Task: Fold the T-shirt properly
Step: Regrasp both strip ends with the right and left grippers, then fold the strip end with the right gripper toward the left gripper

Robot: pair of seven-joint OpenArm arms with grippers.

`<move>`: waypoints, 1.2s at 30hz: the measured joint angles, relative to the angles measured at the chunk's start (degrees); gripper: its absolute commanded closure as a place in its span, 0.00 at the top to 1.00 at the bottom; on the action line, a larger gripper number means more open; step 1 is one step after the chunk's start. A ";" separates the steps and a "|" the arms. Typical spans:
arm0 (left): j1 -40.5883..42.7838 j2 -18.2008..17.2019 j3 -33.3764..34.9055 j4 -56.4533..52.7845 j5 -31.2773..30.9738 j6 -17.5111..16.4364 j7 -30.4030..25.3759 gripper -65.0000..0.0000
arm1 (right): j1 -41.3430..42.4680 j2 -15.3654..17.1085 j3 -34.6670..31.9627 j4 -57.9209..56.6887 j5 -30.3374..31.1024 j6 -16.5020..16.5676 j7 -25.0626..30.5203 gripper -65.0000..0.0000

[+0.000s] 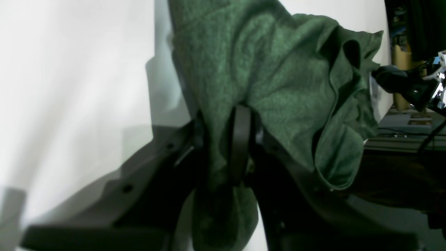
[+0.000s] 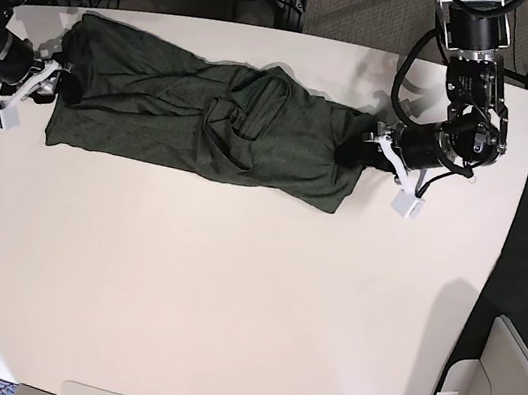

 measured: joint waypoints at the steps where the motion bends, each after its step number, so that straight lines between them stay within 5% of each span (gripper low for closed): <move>1: -0.02 0.20 0.04 0.00 -0.02 0.00 0.02 0.07 | 0.04 -0.39 -0.79 0.22 0.37 -0.04 0.42 0.58; 14: 0.04 0.33 0.17 0.00 -0.07 0.00 0.17 0.07 | 0.37 -4.98 -3.67 1.66 2.97 0.39 -1.40 0.57; 22: 0.04 0.33 0.17 0.00 -0.15 0.00 0.17 0.07 | -0.09 -6.95 -4.87 2.99 3.85 0.33 -4.68 0.09; 31: 0.11 0.33 0.17 0.00 -1.29 0.11 1.25 0.07 | -0.79 -7.15 -0.46 2.23 12.22 -0.07 -9.09 0.09; 36: 0.48 0.70 0.17 0.00 -3.48 0.04 2.75 0.07 | -0.87 -3.98 3.56 2.16 17.07 -0.07 -9.70 0.09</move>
